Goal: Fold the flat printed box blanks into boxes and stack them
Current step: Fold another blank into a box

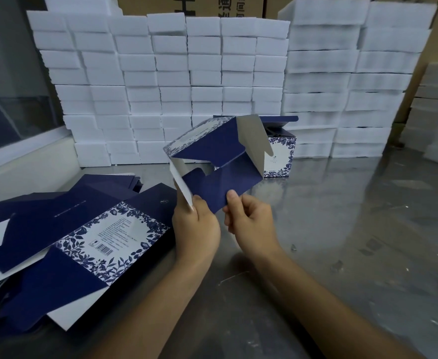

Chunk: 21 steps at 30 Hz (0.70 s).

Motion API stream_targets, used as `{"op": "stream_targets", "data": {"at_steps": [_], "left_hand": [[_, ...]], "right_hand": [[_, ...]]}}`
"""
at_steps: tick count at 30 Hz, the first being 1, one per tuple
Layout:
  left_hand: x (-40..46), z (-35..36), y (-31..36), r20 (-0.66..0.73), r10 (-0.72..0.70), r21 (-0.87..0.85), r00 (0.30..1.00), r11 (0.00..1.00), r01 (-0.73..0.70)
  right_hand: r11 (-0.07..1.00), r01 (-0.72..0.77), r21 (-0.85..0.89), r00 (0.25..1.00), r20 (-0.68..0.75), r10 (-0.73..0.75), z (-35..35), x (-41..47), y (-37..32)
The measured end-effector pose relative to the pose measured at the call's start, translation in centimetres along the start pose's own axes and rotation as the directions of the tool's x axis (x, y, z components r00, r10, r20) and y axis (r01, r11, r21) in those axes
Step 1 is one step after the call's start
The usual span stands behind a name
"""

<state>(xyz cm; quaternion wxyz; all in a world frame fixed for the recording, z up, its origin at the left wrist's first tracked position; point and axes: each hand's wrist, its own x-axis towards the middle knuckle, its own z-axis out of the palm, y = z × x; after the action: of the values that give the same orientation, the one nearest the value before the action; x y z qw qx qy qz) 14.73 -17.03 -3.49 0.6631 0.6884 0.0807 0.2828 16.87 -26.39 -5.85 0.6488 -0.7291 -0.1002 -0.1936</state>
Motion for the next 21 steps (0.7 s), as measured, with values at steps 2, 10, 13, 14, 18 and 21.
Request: {"op": "stream_targets", "data": {"at_steps": [2,10,13,14,18,21], "left_hand": [[-0.2,0.0,0.0,0.000,0.012,0.018,1.000,1.000,-0.012],[0.1,-0.3,0.2,0.045,0.019,-0.018,0.999,1.000,-0.018],[0.2,-0.5,0.7,0.082,-0.006,-0.094,0.997,0.995,0.014],[0.1,-0.6,0.7,0.087,-0.011,-0.099,0.996,0.995,0.020],[-0.2,-0.5,0.5,0.081,-0.032,-0.086,0.996,0.996,0.039],[-0.1,-0.4,0.4,0.090,-0.071,-0.122,0.993,0.989,0.081]], "right_hand": [[1.000,0.002,-0.010,1.000,-0.013,-0.002,-0.1,0.1,0.0],[1.000,0.005,0.018,0.999,-0.044,-0.004,0.0,0.2,0.1],[0.997,-0.033,0.069,0.994,-0.101,0.040,-0.7,0.7,0.0],[0.996,-0.041,0.076,0.992,-0.117,0.050,-1.1,1.0,0.1],[0.999,-0.033,-0.009,0.990,-0.137,0.032,-1.9,1.5,0.4],[0.996,-0.034,-0.079,0.993,-0.115,0.025,-2.1,1.6,0.6]]}}
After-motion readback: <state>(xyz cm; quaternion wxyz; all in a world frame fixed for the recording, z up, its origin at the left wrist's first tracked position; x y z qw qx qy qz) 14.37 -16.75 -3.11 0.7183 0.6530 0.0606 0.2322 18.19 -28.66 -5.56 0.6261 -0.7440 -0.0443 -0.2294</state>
